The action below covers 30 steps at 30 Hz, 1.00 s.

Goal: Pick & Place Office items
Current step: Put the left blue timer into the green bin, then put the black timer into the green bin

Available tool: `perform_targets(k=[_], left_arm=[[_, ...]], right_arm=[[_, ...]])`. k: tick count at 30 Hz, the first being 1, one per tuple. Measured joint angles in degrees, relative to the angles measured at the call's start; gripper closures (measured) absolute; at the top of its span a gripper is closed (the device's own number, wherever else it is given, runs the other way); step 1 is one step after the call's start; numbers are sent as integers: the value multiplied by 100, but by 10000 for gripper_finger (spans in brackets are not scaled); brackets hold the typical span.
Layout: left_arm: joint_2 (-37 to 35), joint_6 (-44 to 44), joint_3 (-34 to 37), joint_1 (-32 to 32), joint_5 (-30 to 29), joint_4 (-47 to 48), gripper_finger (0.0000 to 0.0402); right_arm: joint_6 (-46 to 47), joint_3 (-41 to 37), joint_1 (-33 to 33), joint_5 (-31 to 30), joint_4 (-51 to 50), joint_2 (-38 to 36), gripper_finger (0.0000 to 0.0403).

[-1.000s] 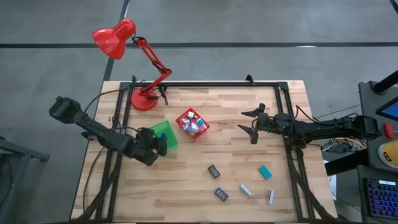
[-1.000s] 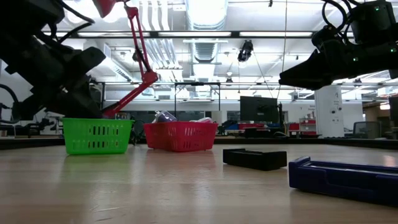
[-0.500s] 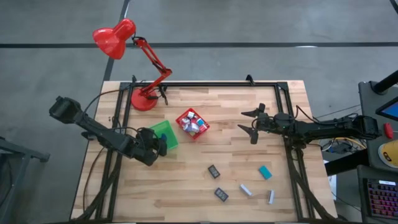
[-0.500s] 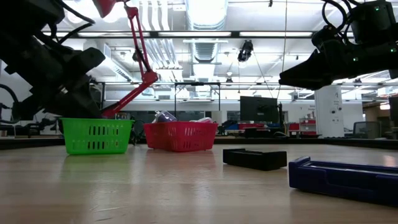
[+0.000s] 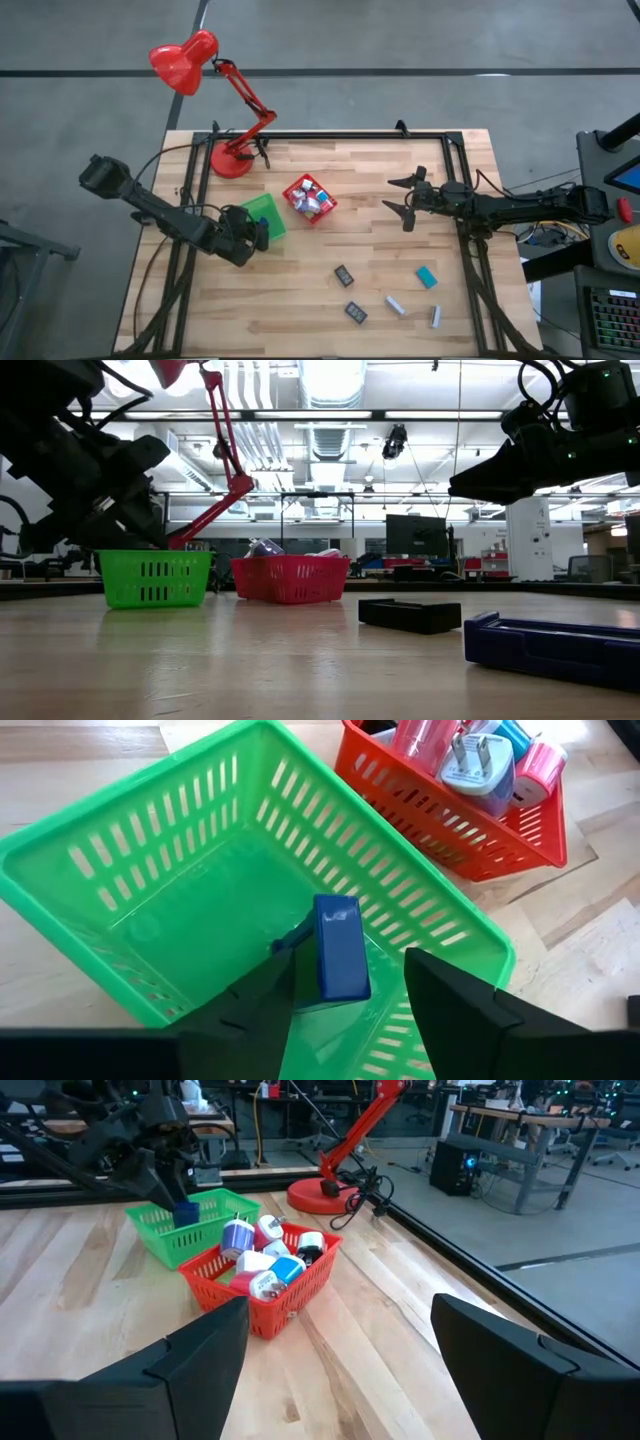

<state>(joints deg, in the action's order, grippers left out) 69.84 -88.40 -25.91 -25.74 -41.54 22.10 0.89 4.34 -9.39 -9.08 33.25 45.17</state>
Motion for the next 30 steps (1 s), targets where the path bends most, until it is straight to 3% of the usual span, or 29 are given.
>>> perform_targets(k=[7,15,22,26,30], left_arm=[[-6,417,-296,0,-171,205,204],[-7,815,-1403,-3,-693,1333,204],[201,1896,-2111,-128,-774,1022,204],[605,3283,-2221,-332,-741,142,204],[1167,6006,-2208,-461,-353,-1223,204]], right_arm=[[1,2,0,1,-2,0,102],[-1,2,0,1,-1,0,103],[2,2,0,2,1,0,93],[1,2,0,1,1,0,93],[2,2,0,2,1,0,98]])
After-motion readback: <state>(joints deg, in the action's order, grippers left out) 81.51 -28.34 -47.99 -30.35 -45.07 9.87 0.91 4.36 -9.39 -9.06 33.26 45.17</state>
